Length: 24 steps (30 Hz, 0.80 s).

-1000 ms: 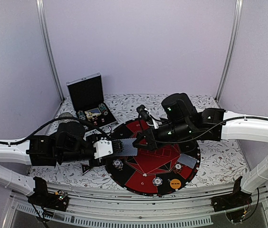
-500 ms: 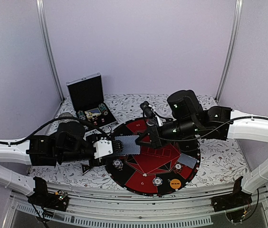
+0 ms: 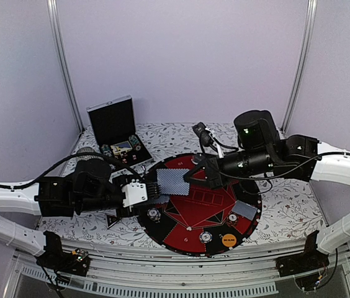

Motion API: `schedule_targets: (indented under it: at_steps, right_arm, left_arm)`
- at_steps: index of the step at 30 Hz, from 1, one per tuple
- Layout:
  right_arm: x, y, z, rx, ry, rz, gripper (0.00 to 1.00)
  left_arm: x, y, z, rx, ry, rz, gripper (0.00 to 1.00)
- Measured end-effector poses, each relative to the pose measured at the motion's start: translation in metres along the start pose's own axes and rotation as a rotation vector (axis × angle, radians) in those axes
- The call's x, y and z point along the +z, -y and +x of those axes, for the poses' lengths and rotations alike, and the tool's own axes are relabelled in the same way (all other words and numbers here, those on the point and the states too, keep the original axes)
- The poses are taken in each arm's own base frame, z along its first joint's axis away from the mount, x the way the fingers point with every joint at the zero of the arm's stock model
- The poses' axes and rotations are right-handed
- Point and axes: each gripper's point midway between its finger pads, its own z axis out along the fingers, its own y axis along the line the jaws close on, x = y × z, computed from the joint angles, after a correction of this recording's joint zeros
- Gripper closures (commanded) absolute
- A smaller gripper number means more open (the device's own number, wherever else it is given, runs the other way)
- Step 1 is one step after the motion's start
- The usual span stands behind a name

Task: Distribute texas hold em gaming equipment
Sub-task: Distribute the poker card in the small blind area.

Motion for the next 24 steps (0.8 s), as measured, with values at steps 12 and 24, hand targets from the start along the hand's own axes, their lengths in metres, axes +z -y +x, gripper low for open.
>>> schedule_targets:
  at_steps: [12,24]
  right_arm:
    - [-0.093,0.044,-0.075,0.007,0.336,0.115,0.98]
    - [0.086,0.179,-0.048,0.178,0.042,0.111,0.98]
  left_arm:
    - [0.000,0.001,0.002,0.001,-0.009,0.007,0.44]
    - [-0.006,-0.013,0.005,-0.020,-0.008,-0.033,0.44]
